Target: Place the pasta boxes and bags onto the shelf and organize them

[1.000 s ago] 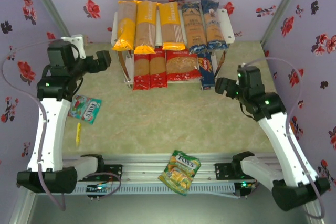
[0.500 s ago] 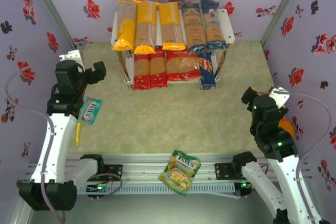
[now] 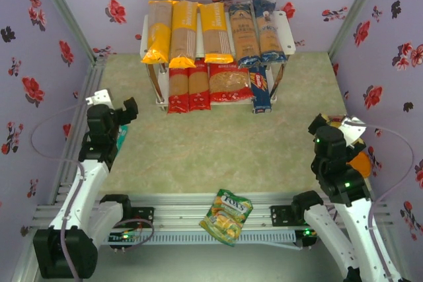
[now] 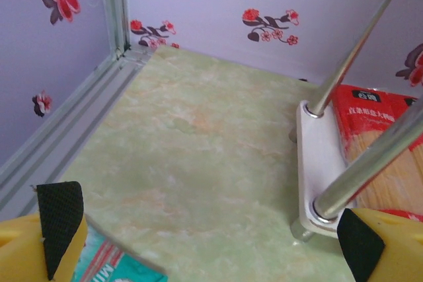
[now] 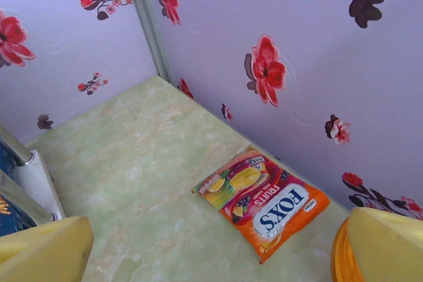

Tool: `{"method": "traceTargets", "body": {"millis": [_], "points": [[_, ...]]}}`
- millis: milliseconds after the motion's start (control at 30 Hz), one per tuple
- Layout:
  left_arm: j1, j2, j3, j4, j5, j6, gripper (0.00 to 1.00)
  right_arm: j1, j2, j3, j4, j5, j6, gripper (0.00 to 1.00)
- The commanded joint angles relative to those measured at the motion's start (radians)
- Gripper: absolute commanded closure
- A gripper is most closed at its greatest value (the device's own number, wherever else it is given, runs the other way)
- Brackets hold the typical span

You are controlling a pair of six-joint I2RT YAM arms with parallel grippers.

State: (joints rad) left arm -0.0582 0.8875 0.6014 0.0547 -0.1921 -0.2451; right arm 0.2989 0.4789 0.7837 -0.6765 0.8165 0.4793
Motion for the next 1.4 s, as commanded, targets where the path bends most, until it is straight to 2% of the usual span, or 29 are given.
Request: {"method": "traceTargets", "body": {"millis": [0,133,300,467,600,667,733,833,867,900,967,1100,1200,1367], "points": [[0.008,0.038,-0.042,0.148,-0.055,0.102,0.00,-0.004,-0.026,-0.022,0.031,0.037,0.008,0.01],[0.008,0.066,-0.103,0.245,-0.084,0.144,0.00,-0.003,-0.044,-0.071,0.071,0.017,0.009,0.01],[0.016,0.145,-0.215,0.478,-0.078,0.180,0.00,-0.004,-0.021,-0.088,0.095,0.018,-0.010,0.01],[0.020,0.295,-0.253,0.636,-0.010,0.173,0.00,-0.004,-0.005,-0.108,0.112,0.021,-0.003,0.01],[0.017,0.379,-0.266,0.741,0.014,0.259,0.00,-0.003,-0.003,-0.137,0.179,0.021,-0.066,0.01],[0.018,0.413,-0.253,0.716,0.045,0.269,0.00,-0.005,0.001,-0.160,0.231,0.026,-0.098,0.01],[0.013,0.497,-0.294,0.854,0.081,0.286,0.00,-0.004,0.011,-0.184,0.284,0.029,-0.123,0.01],[-0.006,0.695,-0.384,1.202,0.112,0.336,0.00,-0.005,0.050,-0.216,0.377,0.033,-0.170,0.01],[-0.022,0.675,-0.390,1.175,0.082,0.342,0.00,-0.005,0.065,-0.227,0.410,0.032,-0.190,0.01],[-0.024,0.649,-0.377,1.106,0.105,0.353,0.00,-0.007,0.080,-0.239,0.446,0.024,-0.215,0.01],[-0.023,0.668,-0.374,1.134,0.104,0.351,0.00,-0.009,0.118,-0.272,0.532,0.007,-0.266,0.01],[-0.023,0.662,-0.373,1.123,0.104,0.349,0.00,-0.015,0.231,-0.395,0.851,-0.027,-0.338,0.01],[-0.023,0.663,-0.373,1.124,0.105,0.349,0.00,-0.042,0.355,-0.510,1.138,-0.050,-0.323,0.01],[-0.023,0.665,-0.373,1.125,0.104,0.349,0.00,-0.085,0.561,-0.578,1.408,-0.057,-0.287,0.01]]}}
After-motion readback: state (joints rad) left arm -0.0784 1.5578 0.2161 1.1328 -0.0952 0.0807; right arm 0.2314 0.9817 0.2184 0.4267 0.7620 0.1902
